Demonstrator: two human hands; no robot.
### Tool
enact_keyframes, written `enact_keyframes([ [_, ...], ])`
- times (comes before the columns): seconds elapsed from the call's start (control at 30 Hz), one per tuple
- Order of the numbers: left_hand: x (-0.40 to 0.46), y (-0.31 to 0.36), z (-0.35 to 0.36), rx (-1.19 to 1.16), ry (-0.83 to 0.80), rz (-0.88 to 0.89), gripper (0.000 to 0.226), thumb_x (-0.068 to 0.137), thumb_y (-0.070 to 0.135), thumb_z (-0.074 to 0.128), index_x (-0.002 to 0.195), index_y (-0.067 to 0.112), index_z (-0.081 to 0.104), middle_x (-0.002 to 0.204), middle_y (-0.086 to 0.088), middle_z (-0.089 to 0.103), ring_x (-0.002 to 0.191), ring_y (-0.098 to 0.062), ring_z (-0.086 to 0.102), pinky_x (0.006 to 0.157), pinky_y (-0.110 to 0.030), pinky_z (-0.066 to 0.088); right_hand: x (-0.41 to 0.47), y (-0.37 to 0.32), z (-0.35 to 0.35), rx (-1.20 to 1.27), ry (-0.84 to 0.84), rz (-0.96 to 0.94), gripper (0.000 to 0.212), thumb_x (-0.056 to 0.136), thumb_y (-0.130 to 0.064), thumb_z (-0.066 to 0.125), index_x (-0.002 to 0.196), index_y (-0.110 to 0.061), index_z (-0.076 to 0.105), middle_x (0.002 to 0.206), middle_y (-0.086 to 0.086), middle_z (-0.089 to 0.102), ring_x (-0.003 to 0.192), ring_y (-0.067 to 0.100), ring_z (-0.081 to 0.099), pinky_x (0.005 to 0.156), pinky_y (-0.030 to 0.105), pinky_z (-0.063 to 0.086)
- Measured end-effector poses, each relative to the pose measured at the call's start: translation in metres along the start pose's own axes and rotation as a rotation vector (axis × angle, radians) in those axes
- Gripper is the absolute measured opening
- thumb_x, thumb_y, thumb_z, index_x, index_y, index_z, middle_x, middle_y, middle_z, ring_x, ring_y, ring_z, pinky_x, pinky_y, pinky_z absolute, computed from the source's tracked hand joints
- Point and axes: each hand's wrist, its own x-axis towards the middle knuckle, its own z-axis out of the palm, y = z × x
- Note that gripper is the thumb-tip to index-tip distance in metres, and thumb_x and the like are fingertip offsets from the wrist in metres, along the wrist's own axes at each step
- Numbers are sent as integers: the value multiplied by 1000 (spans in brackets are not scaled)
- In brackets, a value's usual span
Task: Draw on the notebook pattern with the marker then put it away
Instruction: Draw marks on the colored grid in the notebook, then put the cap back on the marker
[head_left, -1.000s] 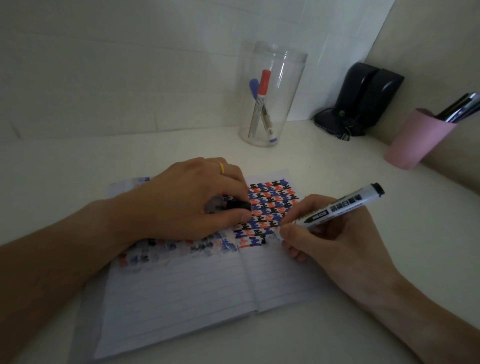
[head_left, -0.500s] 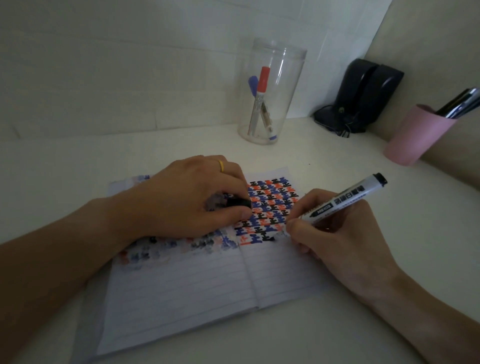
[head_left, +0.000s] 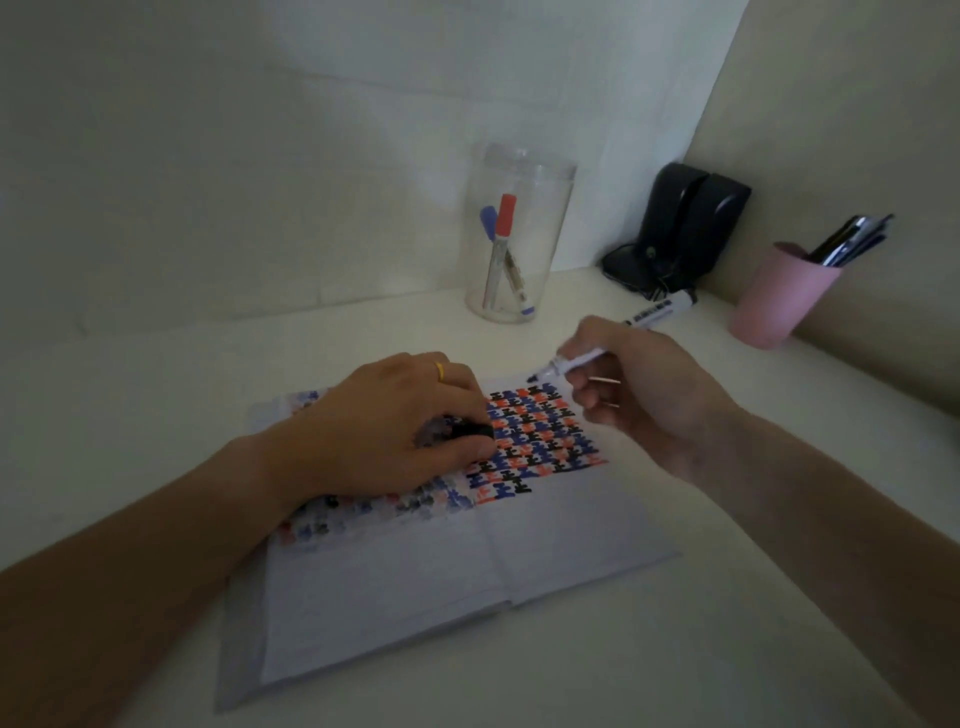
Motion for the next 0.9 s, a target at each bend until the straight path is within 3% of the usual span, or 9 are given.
enact_keyframes([
  [0.17,-1,-1,2,-13,2,-37,37,97,57,48,109,31,70,107,14,69,96,-8,61,85,-33,51,11,31,10,266,115,-155,21,85,-5,65,67,-15,63,56,4,54,49,18,46,45,26,35],
  [0.3,0,-4,4,-181,155,-167,31,97,51,50,108,31,70,100,19,70,94,4,63,81,-11,44,18,48,1,357,84,-220,5,85,-5,73,83,-9,71,59,5,58,53,16,51,44,24,41],
  [0.37,1,-5,3,-253,260,-256,31,94,49,50,114,34,70,105,25,69,102,8,62,84,-5,43,21,50,-3,391,67,-222,8,84,-7,75,92,-5,74,60,5,58,54,15,51,47,24,42],
  [0.47,1,-9,3,-373,336,-334,31,96,42,53,124,37,66,108,21,67,107,0,63,89,-11,48,23,50,-4,499,57,-211,15,85,-7,70,98,0,76,66,8,66,61,18,59,59,27,49],
  [0.57,-2,-12,0,-439,333,-371,35,102,24,51,133,38,61,103,21,64,103,-3,62,85,-9,46,22,48,-6,581,7,-193,35,75,-20,65,101,1,76,77,15,74,65,20,68,68,30,52],
  [0.63,-2,-12,0,-461,313,-380,38,102,21,51,135,38,59,108,20,65,103,-3,63,86,-10,47,22,47,-5,547,-1,-196,30,80,-19,63,101,-2,75,86,21,78,69,22,72,72,33,54],
  [0.73,-3,-11,0,-499,328,-423,33,98,24,60,126,40,65,115,16,73,105,-5,69,93,-17,54,20,45,-3,479,6,-217,22,75,-17,72,93,-5,74,90,24,79,73,23,75,70,31,56],
  [0.83,-2,-11,1,-570,350,-454,22,93,24,69,112,35,68,106,10,77,96,-13,73,91,-26,58,16,44,-2,417,-12,-249,27,60,-24,83,83,-11,81,87,21,80,74,21,76,63,23,60],
  [0.9,-3,-10,1,-602,356,-460,18,91,24,72,106,33,68,101,9,77,91,-14,73,88,-29,59,15,45,-3,408,-17,-261,30,60,-28,79,83,-11,82,87,21,80,75,22,75,63,21,59],
])
